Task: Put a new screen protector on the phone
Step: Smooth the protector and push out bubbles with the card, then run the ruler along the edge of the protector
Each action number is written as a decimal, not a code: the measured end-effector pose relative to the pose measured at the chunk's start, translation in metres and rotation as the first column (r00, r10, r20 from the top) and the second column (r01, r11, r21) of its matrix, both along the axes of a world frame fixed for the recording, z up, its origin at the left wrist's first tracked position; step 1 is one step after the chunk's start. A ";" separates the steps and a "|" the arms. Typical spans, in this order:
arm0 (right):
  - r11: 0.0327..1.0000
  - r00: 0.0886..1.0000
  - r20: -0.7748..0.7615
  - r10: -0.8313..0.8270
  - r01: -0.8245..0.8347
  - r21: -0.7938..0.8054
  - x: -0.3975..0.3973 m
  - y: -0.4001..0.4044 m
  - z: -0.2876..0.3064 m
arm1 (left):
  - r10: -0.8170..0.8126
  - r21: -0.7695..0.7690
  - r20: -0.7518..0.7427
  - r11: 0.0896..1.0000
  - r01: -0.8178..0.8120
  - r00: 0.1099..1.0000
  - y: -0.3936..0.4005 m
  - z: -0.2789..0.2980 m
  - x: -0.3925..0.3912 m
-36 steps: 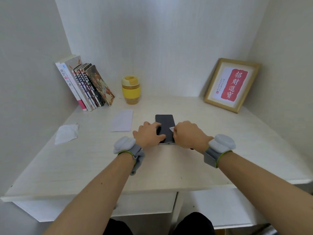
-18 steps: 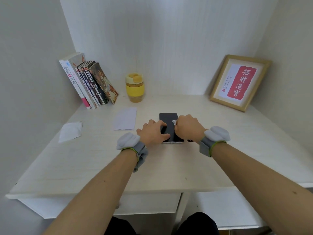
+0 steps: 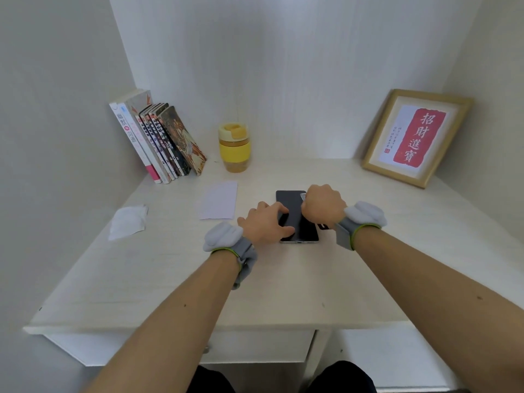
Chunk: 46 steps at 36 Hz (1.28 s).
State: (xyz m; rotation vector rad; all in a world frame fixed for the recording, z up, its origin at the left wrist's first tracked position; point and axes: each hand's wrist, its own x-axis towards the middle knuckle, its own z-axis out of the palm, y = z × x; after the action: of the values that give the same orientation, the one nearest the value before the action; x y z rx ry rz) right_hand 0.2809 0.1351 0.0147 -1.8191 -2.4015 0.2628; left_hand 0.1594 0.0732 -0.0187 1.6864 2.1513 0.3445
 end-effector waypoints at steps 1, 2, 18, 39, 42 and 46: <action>1.000 1.000 -0.003 -0.011 0.011 0.005 -0.002 0.003 -0.001 | 0.001 -0.002 -0.004 1.000 -0.001 1.000 0.000 0.000 -0.001; 1.000 1.000 -0.002 -0.015 0.015 0.011 -0.004 0.006 -0.001 | 0.002 -0.002 -0.004 1.000 -0.002 1.000 0.001 0.001 -0.001; 0.979 0.985 -0.171 -0.001 -0.034 -0.199 0.049 0.022 0.000 | 0.009 0.028 -0.015 1.000 -0.008 1.000 -0.002 -0.002 0.000; 0.917 0.890 -0.414 0.191 -0.312 -0.247 0.062 -0.005 0.036 | 0.046 0.372 0.593 0.870 -0.324 0.804 -0.005 0.022 0.012; 0.995 0.973 -0.209 0.097 -0.103 -0.017 0.067 0.008 0.024 | 0.125 0.322 0.675 0.837 -0.442 0.727 -0.002 0.018 0.005; 0.991 0.904 -0.420 -0.075 0.023 -0.128 0.071 0.010 0.015 | 0.148 0.265 0.781 0.800 -0.538 0.607 0.002 0.017 -0.004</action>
State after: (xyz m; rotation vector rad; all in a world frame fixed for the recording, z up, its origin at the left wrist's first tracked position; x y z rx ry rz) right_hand 0.3515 0.1456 0.0295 -1.6518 -2.0707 0.7323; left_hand 0.1556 0.0748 -0.0018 0.9670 1.7909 1.5156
